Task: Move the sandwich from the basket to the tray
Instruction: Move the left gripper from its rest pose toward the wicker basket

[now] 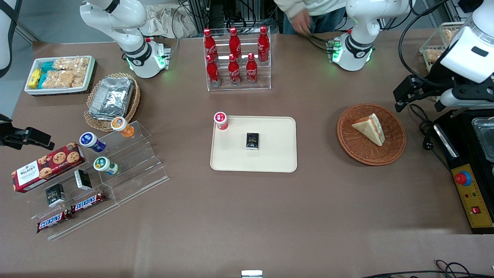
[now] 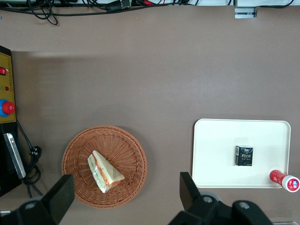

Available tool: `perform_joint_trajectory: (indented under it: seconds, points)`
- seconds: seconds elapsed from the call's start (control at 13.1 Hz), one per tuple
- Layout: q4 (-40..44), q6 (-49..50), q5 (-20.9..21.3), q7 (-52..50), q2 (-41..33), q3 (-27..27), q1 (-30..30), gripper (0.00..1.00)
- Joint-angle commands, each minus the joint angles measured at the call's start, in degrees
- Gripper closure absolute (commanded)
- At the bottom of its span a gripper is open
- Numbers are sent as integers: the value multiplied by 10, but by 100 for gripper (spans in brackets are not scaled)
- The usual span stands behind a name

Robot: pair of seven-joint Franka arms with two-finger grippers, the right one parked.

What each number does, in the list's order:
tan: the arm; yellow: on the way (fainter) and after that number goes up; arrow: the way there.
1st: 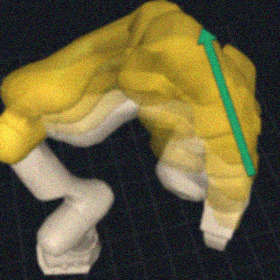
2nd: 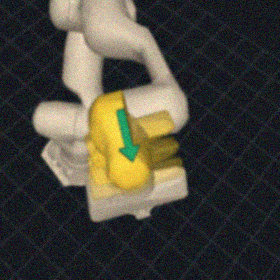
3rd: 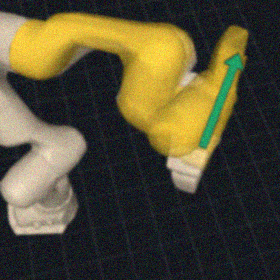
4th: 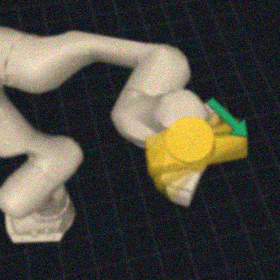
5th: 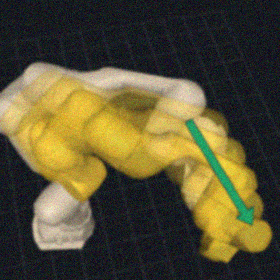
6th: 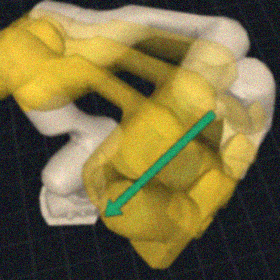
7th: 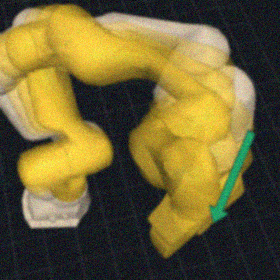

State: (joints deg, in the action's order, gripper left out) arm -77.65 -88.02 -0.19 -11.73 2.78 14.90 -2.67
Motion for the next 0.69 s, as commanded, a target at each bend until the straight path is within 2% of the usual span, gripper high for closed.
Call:
perform_joint_trajectory:
  seconds: [0.0, 0.23, 0.46, 0.61]
  points:
    - [-5, 5, 4, -5, -9, 4, -7, 0]
    - [-1, 6, -2, -3, -2, 2, -9, 0]
    - [-4, 6, -21, -7, -2, 3, -44, 0]
    - [-4, 27, -14, -38, -1, 2, -46, 0]
